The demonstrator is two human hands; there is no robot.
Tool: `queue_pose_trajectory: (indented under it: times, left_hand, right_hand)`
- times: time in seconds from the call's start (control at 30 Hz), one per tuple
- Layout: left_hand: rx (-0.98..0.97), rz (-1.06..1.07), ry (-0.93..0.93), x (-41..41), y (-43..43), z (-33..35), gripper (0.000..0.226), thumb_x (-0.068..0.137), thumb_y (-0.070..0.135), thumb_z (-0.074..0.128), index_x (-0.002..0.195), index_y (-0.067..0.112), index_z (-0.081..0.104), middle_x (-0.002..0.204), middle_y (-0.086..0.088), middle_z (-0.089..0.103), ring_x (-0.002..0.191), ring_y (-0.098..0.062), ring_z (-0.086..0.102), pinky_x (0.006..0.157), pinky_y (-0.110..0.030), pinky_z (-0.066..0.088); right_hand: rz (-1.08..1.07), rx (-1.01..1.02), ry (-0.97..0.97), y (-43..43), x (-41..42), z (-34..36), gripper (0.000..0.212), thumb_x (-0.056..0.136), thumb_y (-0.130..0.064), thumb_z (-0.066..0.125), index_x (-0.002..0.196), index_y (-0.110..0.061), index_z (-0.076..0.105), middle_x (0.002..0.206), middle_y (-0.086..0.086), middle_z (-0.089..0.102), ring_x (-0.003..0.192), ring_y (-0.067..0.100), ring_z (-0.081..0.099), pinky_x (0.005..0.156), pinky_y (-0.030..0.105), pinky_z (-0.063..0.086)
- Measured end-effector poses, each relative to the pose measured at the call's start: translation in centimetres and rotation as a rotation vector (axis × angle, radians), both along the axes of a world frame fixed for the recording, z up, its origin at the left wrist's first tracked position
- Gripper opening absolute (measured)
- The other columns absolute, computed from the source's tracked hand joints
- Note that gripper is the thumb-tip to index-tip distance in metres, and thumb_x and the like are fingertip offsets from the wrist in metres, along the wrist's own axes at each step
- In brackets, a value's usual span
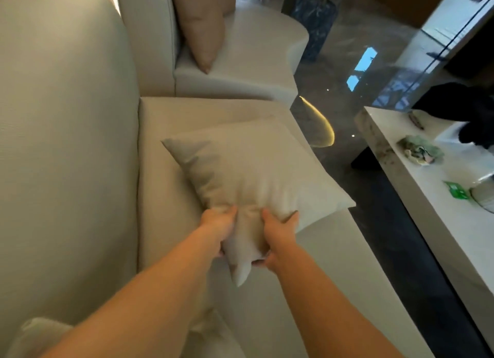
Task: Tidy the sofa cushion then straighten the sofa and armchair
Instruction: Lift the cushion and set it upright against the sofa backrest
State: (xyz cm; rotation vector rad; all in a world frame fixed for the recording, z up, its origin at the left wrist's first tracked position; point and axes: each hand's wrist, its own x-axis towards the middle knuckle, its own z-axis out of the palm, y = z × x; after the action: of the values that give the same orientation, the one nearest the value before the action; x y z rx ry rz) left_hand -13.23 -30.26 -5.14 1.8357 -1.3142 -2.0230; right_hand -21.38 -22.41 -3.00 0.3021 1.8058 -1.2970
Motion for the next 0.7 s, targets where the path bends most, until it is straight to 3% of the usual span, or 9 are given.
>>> queue_pose_trajectory:
  times: [0.1,0.17,0.23,0.33,0.4,0.47,0.5,0.6,0.7]
  left_hand:
    - [-0.306,0.006,-0.175,0.2,-1.0,1.5,0.039,0.088,0.036,0.063,0.114,0.007,0.059,0.121,-0.021,0.062,0.11,-0.039,0.059,0.091,-0.039,0.05]
    - [-0.516,-0.054,-0.215,0.5,-2.5,4.9,0.028,0.091,0.034,0.057,0.108,0.012,0.061,0.116,-0.019,0.064,0.105,-0.04,0.059,0.082,-0.037,0.046]
    - [-0.766,-0.182,-0.31,1.0,-4.4,9.5,0.023,0.091,0.033,0.052,0.102,0.015,0.062,0.108,-0.017,0.066,0.099,-0.04,0.061,0.072,-0.037,0.042]
    - [-1.066,-0.287,-0.489,2.3,-7.2,16.3,0.019,0.089,0.024,0.054,0.101,0.014,0.065,0.103,-0.015,0.068,0.096,-0.039,0.064,0.068,-0.037,0.042]
    - [-1.131,-0.294,-0.586,4.2,-9.0,19.5,0.022,0.086,0.018,0.056,0.104,0.011,0.067,0.106,-0.015,0.068,0.1,-0.038,0.064,0.074,-0.038,0.049]
    - [-1.099,-0.251,-0.661,6.9,-10.7,21.1,0.026,0.084,0.017,0.058,0.108,0.01,0.066,0.111,-0.016,0.067,0.104,-0.038,0.063,0.079,-0.04,0.051]
    - [-1.076,-0.226,-0.683,8.4,-11.4,21.4,0.027,0.085,0.02,0.059,0.109,0.011,0.065,0.112,-0.016,0.065,0.105,-0.038,0.062,0.078,-0.04,0.05]
    - [-1.051,-0.263,-0.677,11.6,-11.1,21.0,0.033,0.089,0.033,0.056,0.113,0.01,0.059,0.116,-0.016,0.061,0.106,-0.04,0.06,0.077,-0.04,0.047]
    - [-1.018,-0.356,-0.639,12.9,-8.0,20.3,0.042,0.091,0.039,0.048,0.122,0.01,0.051,0.126,-0.015,0.053,0.113,-0.039,0.053,0.086,-0.044,0.045]
  right_hand:
    - [0.009,0.026,0.069,-0.2,0.4,0.4,0.086,0.09,-0.042,0.064,0.146,-0.057,0.0,0.134,0.009,0.042,0.093,0.038,0.056,0.068,0.057,0.057]
    - [0.001,-0.043,0.026,-1.0,0.6,2.5,0.076,0.09,-0.039,0.065,0.149,-0.042,0.017,0.127,0.008,0.044,0.083,0.034,0.056,0.056,0.046,0.057]
    - [-0.018,-0.099,-0.109,-2.7,1.3,5.6,0.05,0.091,-0.037,0.064,0.133,-0.021,0.043,0.119,0.014,0.056,0.087,0.036,0.06,0.055,0.045,0.057]
    - [-0.014,-0.182,-0.289,-6.1,3.7,10.1,0.025,0.092,-0.037,0.062,0.1,-0.015,0.058,0.092,0.014,0.064,0.078,0.032,0.064,0.063,0.047,0.058]
    - [0.047,-0.224,-0.377,-8.4,6.1,12.2,0.029,0.092,-0.038,0.06,0.104,-0.012,0.062,0.093,0.015,0.068,0.08,0.033,0.066,0.057,0.047,0.06]
    - [0.103,-0.254,-0.511,-10.1,8.4,13.2,0.043,0.091,-0.041,0.059,0.117,-0.007,0.058,0.112,0.02,0.064,0.091,0.039,0.065,0.045,0.041,0.059]
    - [0.113,-0.256,-0.555,-10.4,9.4,13.2,0.051,0.091,-0.043,0.059,0.123,-0.004,0.054,0.122,0.022,0.059,0.098,0.041,0.064,0.046,0.037,0.058]
    - [0.128,-0.255,-0.527,-9.8,11.9,12.6,0.053,0.093,-0.044,0.058,0.129,-0.007,0.048,0.134,0.026,0.05,0.113,0.044,0.059,0.058,0.045,0.061]
    - [0.14,-0.281,-0.479,-6.8,13.1,12.9,0.044,0.095,-0.04,0.057,0.127,-0.012,0.047,0.122,0.03,0.056,0.106,0.043,0.062,0.076,0.05,0.059]
